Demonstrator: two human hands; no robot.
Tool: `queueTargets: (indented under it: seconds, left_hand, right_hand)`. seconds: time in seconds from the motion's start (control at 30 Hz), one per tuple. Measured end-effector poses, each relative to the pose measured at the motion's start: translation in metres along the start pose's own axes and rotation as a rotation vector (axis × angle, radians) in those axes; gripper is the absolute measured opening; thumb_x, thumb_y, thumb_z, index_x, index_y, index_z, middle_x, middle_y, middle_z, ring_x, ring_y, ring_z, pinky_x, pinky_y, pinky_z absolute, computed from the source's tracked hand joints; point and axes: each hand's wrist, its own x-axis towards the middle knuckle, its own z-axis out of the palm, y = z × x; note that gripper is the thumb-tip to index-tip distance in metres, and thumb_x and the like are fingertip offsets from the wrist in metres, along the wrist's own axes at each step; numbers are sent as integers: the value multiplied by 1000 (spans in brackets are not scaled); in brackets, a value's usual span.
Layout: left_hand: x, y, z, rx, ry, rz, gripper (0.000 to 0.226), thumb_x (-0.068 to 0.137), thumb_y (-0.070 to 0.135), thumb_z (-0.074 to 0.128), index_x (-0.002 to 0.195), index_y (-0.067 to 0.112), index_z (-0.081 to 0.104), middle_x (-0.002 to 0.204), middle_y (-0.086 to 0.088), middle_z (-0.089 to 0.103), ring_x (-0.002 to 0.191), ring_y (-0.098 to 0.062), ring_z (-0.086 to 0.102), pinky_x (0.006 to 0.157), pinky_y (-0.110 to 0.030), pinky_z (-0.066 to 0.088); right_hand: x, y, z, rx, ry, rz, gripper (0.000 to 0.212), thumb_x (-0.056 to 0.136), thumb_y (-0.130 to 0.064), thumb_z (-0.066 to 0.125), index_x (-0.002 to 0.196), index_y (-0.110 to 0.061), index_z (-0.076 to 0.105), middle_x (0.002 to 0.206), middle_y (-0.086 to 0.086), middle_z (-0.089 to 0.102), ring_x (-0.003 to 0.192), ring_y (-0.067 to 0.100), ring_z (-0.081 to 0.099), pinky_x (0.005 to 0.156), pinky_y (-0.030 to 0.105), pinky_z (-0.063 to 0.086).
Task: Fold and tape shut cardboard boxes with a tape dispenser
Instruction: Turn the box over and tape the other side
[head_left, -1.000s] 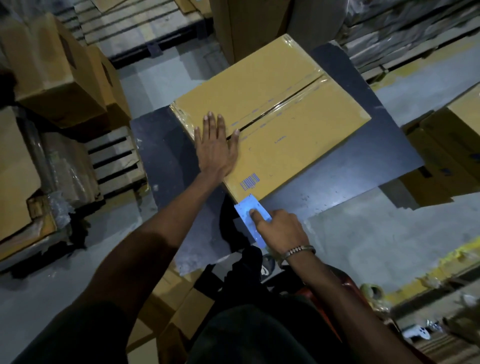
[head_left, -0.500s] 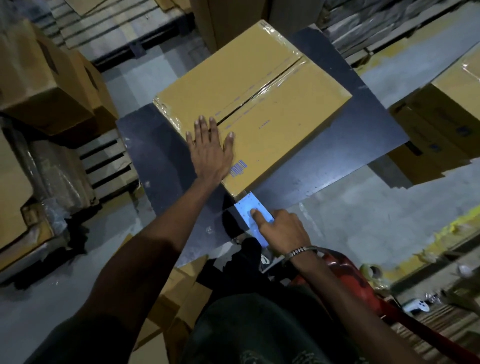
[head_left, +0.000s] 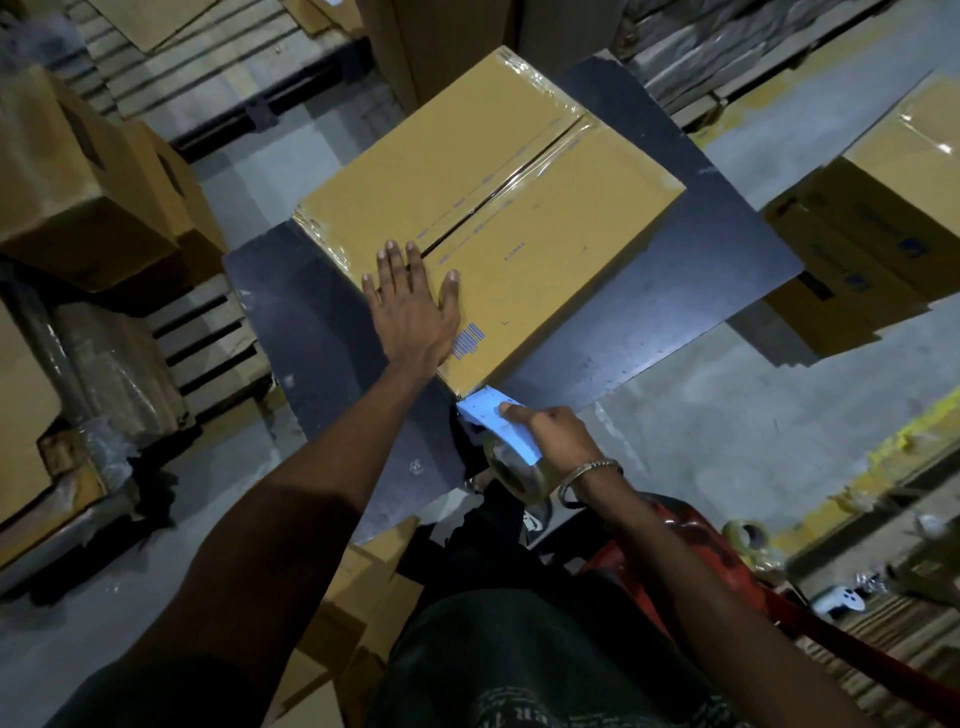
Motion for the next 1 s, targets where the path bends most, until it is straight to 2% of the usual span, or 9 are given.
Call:
queueTargets:
  seconds: [0.13,0.2,0.3,0.4,0.5,0.63,0.7,0.87,1.0]
  left_hand:
    - [0,-1,-2,0,-6,-2,82,107,69,10,169,15,11,177,-11,7,163,-25,2,131,-54,0]
    - [0,-1,-3,7,-10,3,83,107,69,9,169,16,9,177,-11,5,163,-25,1,131,-54,0]
    - [1,-1,-3,2,-18,4,83,107,70,8,169,16,8,177,-11,2,163,-25,-1,131,-54,-1]
    - [0,-2,0,-4,5,7,82,107,70,10,169,16,10,177,-11,5,163,-25,1,131,-54,0]
    - [2,-2,1,-6,5,6,82,107,70,9,169,16,8,177,-11,4,163,-25,1,131,-54,0]
    - [2,-1,3,4,6,9,82,107,70,8,169,17,5,177,-10,1,163,-25,-2,131,-53,-1]
    - [3,-2,4,6,8,7,82,106,70,8,169,18,5,177,-10,1,163,-24,-2,131,-52,-2]
    - [3,-3,4,-25,3,7,82,107,69,9,169,16,7,177,-11,2,163,-25,-1,131,-54,1]
    - [-12,1,-7,-111,166,-7,73,111,55,26,168,10,16,176,-14,-4,163,-28,-5,131,-55,6]
  right_hand:
    - [14,-1,-17,192,-127,109,34,78,-39,83,91,-8,79,80,5,74,62,20,65,63,32,48]
    - [26,3,-31,215,-81,132,42,72,-43,82,94,-8,80,88,9,77,73,27,71,71,40,55]
    - [47,9,-52,-20,135,112,63,66,-64,75,97,-9,76,96,10,76,92,33,72,88,44,58]
    - [58,7,-69,-202,337,-4,59,91,-65,58,91,-8,69,99,15,69,96,35,65,81,36,48]
    - [80,0,-78,-377,536,-111,57,99,-62,45,92,-9,66,98,15,69,93,37,64,75,35,45]
    - [116,-10,-88,-601,609,-138,45,103,-44,48,121,-5,60,109,19,71,102,41,67,84,44,54]
    - [129,-9,-90,-687,587,-156,45,102,-37,52,130,-2,54,109,21,71,100,43,67,81,46,54]
    - [132,-6,-89,-714,601,-224,29,94,-28,59,111,-4,61,100,19,71,91,41,67,72,44,56]
    - [95,-29,-75,-691,830,-489,26,91,-30,55,98,-8,64,90,13,68,93,37,61,74,47,52]
